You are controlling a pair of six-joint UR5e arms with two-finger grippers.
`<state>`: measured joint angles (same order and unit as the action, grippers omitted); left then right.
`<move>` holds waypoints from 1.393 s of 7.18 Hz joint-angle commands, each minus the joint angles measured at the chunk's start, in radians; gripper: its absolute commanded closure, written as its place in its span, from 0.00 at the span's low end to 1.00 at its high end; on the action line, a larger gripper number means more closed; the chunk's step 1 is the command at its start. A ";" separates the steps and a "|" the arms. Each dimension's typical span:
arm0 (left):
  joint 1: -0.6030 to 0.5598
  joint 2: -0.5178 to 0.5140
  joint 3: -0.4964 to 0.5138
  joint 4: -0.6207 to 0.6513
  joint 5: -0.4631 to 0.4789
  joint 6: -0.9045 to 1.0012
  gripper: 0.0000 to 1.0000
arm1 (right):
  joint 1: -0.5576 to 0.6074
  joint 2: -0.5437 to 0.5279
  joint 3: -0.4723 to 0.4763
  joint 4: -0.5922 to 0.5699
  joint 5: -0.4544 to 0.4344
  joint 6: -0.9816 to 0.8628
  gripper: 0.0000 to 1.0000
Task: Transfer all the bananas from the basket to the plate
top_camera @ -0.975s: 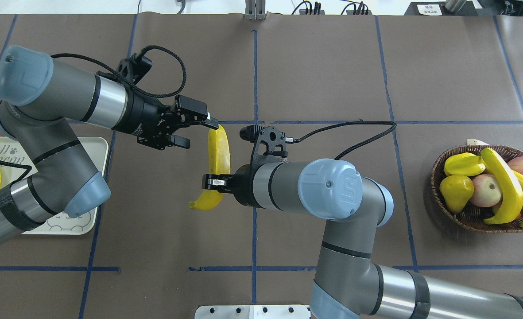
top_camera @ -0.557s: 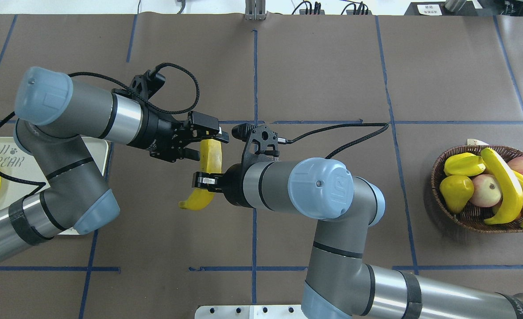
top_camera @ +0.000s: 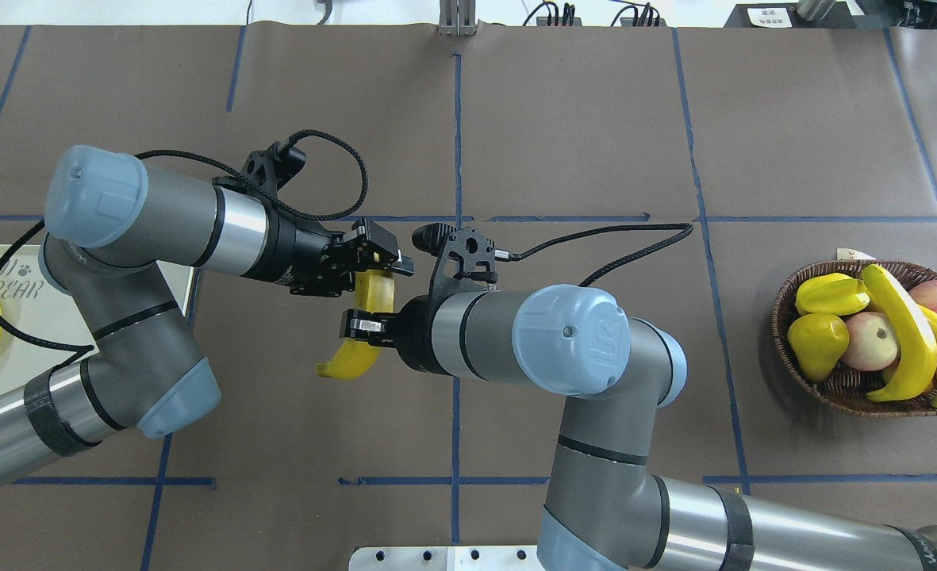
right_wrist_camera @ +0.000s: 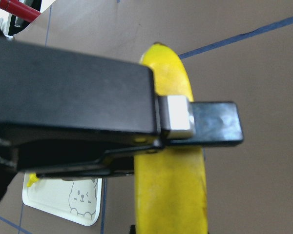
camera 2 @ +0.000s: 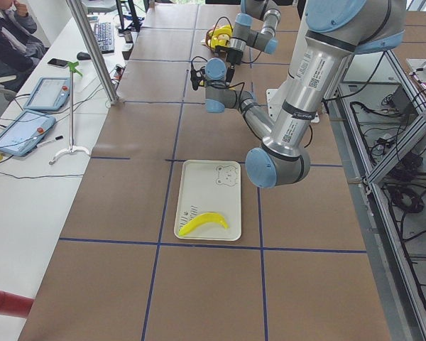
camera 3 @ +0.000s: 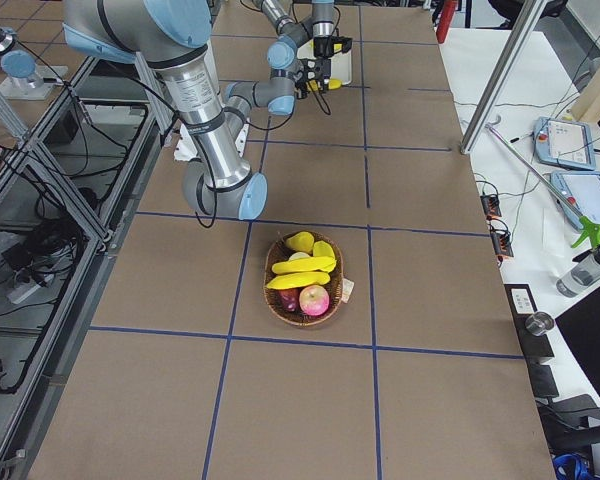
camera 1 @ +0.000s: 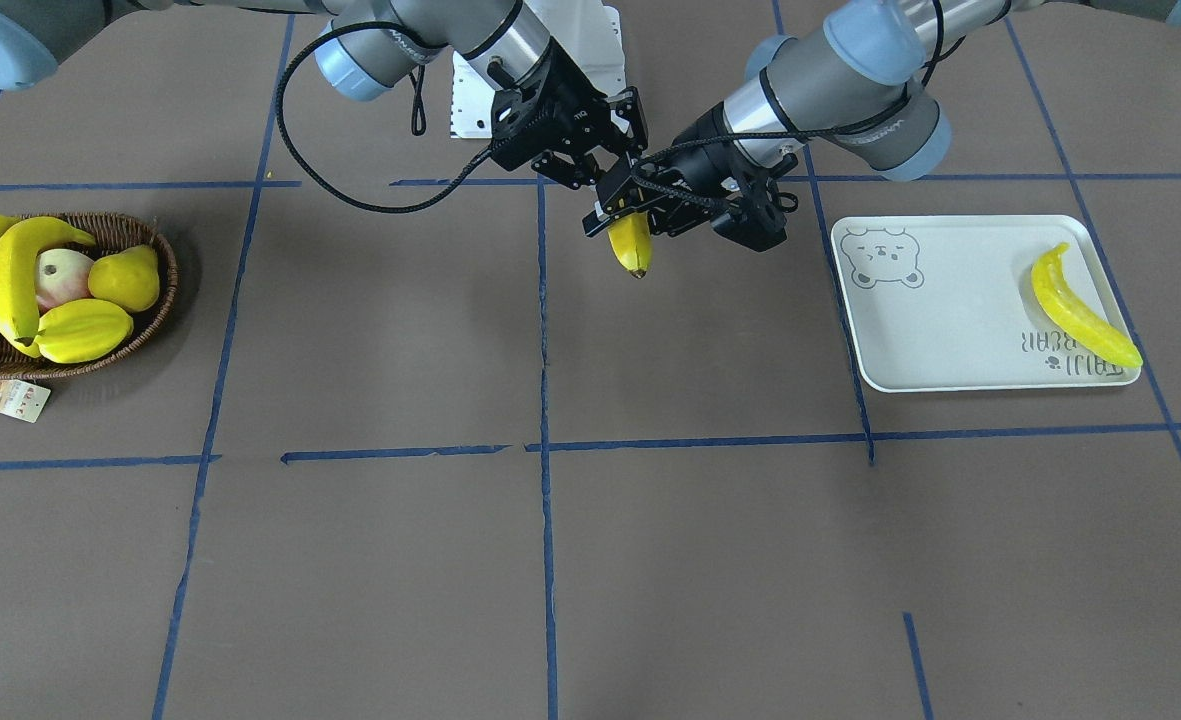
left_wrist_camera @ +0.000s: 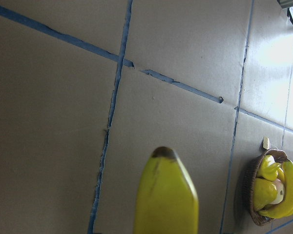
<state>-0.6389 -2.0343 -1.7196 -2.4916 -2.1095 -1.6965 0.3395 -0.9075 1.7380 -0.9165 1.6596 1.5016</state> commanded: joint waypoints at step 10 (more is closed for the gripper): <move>-0.158 0.322 -0.071 0.031 0.000 0.009 0.99 | 0.154 -0.157 0.097 -0.080 0.202 -0.004 0.00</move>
<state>-0.7444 -1.7880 -1.7862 -2.4755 -2.1087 -1.6935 0.4399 -1.0314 1.8211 -0.9447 1.8211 1.5021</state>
